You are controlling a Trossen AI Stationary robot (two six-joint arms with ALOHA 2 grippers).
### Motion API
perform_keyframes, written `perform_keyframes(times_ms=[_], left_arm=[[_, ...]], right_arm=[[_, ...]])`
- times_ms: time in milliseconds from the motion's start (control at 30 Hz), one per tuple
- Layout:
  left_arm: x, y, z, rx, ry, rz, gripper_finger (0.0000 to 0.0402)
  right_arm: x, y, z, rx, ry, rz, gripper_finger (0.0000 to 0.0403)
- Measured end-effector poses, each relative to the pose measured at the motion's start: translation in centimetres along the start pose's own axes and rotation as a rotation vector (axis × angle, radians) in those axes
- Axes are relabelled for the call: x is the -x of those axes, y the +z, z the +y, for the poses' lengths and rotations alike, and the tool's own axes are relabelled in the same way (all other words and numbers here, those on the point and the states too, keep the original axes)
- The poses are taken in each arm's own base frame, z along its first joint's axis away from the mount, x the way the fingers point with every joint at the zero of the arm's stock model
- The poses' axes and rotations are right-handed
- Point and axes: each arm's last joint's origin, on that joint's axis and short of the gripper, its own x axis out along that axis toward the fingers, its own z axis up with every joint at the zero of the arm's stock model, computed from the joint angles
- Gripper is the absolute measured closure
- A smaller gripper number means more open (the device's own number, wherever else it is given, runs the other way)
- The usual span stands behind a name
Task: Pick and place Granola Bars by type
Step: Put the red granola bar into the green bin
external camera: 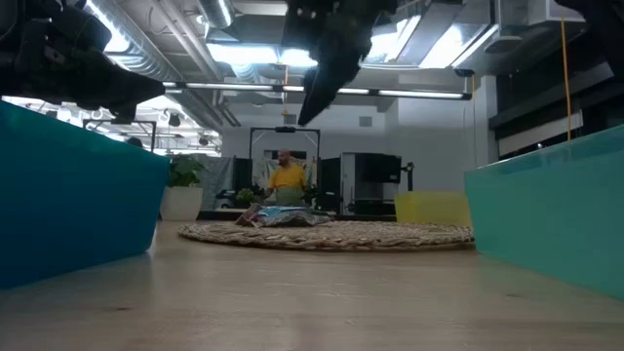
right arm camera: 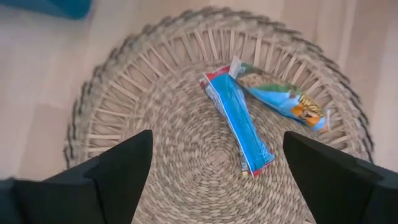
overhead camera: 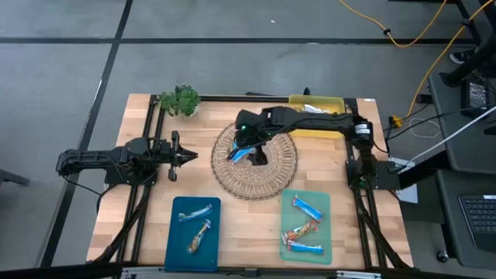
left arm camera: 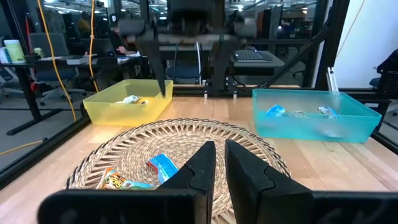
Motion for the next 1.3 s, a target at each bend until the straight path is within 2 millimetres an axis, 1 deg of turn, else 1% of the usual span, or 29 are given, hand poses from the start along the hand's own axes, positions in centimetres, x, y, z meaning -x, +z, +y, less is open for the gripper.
perform_keyframes(times_ms=[300,433,600,867,1100,1233,1300], left_arm=[[0.0,0.0,0.0,0.000,0.000,0.000,0.0370],[0.0,0.0,0.0,0.000,0.000,0.000,0.0371],[0.0,0.0,0.0,0.000,0.000,0.000,0.0370],[0.0,0.0,0.0,0.000,0.000,0.000,0.0370],[0.0,0.0,0.0,0.000,0.000,0.000,0.0370],[0.0,0.0,0.0,0.000,0.000,0.000,0.0370],[0.0,0.0,0.0,0.000,0.000,0.000,0.0370]], right_arm=[[-5.2,-0.4,-1.7,-0.002,0.003,0.041,0.0045],[-7.1,-0.8,-2.4,-0.017,0.005,0.066,0.0045],[-8.7,-1.4,-3.2,-0.034,0.006,0.085,0.0045],[-11.2,-1.9,-4.7,-0.073,-0.012,0.070,0.0045],[-13.1,-3.1,-4.8,-0.091,0.026,0.144,0.0045],[-13.5,-3.4,-4.7,-0.092,0.028,0.154,0.0048],[-13.6,-3.5,-4.7,-0.096,0.021,0.154,0.0059]])
